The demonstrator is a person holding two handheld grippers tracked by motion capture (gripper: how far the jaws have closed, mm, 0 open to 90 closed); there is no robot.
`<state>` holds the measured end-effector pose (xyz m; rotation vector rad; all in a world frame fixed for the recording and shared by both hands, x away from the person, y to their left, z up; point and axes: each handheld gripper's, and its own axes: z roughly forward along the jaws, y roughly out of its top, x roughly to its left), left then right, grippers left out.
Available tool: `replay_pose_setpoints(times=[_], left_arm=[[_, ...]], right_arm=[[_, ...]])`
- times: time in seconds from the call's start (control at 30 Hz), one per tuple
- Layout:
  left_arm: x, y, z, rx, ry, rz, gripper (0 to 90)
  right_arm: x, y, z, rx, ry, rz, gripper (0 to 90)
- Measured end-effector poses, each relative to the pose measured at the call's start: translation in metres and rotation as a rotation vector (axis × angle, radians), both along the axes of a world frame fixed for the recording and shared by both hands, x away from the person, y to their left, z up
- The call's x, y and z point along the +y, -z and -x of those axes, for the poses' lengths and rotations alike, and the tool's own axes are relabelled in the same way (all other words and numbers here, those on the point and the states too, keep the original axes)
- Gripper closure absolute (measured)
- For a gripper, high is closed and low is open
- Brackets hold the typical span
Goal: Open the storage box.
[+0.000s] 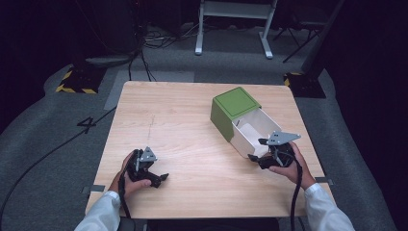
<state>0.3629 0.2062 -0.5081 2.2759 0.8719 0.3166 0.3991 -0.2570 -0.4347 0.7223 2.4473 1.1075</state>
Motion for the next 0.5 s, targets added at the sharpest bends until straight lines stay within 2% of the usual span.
replay_pose_setpoints(times=[0.13, 0.5], left_arm=[[0.0, 0.0, 0.0, 0.0, 0.001, -0.001, 0.2], [0.0, 0.0, 0.0, 0.0, 0.001, -0.001, 0.2]], right_arm=[[-0.003, -0.003, 0.006, -0.026, -0.015, 0.017, 22.9], [-0.012, -0.003, 0.025, -0.058, -0.042, 0.059, 21.5]])
